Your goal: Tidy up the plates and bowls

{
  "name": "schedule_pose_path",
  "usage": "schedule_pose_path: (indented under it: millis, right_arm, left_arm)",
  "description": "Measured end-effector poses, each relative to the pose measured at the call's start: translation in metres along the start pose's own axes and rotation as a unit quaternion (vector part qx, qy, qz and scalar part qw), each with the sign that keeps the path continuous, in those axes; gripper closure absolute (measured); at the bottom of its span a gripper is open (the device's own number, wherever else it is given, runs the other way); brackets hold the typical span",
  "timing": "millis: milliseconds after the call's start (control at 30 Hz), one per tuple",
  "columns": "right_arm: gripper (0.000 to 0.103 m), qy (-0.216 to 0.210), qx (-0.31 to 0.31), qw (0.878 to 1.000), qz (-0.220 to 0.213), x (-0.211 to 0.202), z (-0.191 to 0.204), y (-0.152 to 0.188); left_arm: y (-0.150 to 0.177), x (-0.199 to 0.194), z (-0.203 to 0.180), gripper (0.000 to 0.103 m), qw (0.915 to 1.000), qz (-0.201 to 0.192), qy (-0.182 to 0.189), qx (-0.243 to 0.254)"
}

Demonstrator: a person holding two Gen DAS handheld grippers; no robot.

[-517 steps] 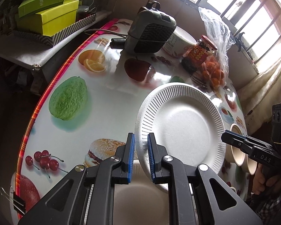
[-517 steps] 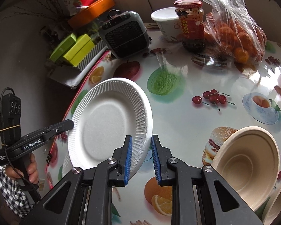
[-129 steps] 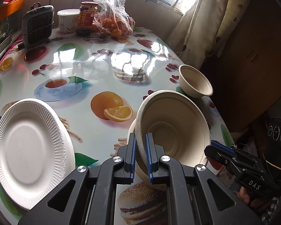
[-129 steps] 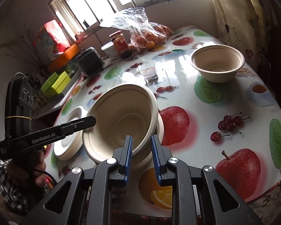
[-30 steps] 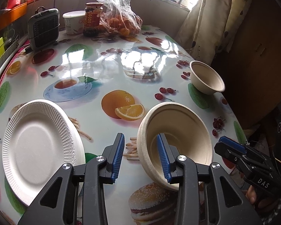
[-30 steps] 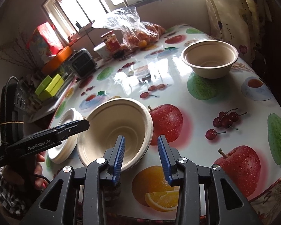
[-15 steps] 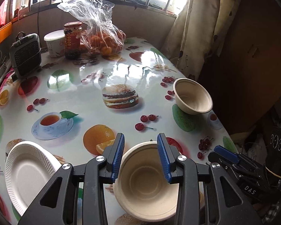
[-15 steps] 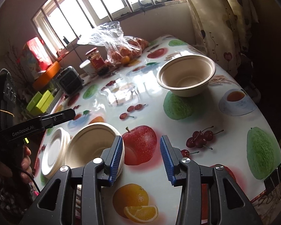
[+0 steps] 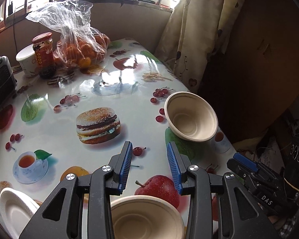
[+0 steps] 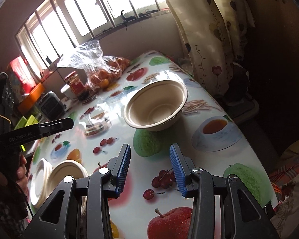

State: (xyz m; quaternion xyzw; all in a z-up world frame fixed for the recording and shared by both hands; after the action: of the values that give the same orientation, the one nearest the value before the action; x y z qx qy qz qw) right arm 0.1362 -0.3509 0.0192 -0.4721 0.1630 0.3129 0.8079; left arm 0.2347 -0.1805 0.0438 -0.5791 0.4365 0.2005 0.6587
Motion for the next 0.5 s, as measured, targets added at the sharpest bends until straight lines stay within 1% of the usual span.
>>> schedule_pose_path:
  millis: [133,233,300,500]
  right_arm:
    - [0.062,0.011,0.002,1.0,-0.008,0.001,-0.013,-0.01]
    - [0.062,0.016,0.006,1.0,-0.009,0.004,-0.021,-0.017]
    - [0.062,0.013,0.008,1.0,-0.01,0.006,-0.026,-0.022]
    - [0.062,0.014,0.025,1.0,-0.007,0.015,-0.043,-0.034]
  left_arm:
    - [-0.016,0.015,-0.009,0.065,1.0,0.002,0.0,0.007]
    - [-0.028,0.03,-0.013,0.066,0.9999,0.013,0.003,0.006]
    - [-0.034,0.038,-0.019,0.066,0.9997,0.015,0.003,0.016]
    - [-0.051,0.059,-0.033,0.066,0.9993,0.024,0.009,0.026]
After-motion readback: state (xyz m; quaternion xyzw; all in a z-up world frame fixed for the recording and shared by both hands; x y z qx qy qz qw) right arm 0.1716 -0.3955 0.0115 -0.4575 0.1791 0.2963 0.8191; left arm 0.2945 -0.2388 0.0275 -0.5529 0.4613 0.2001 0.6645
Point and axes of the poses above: each gripper's, at about its wrist camera, not at the fingertips, and x roughly the way its jaws point, z to its left, y to its underside, the point moved 3 cm from there along x, roughly the way its jaws point, and after that the axes turned 15 degrees about -y, right-handed, at the moved point
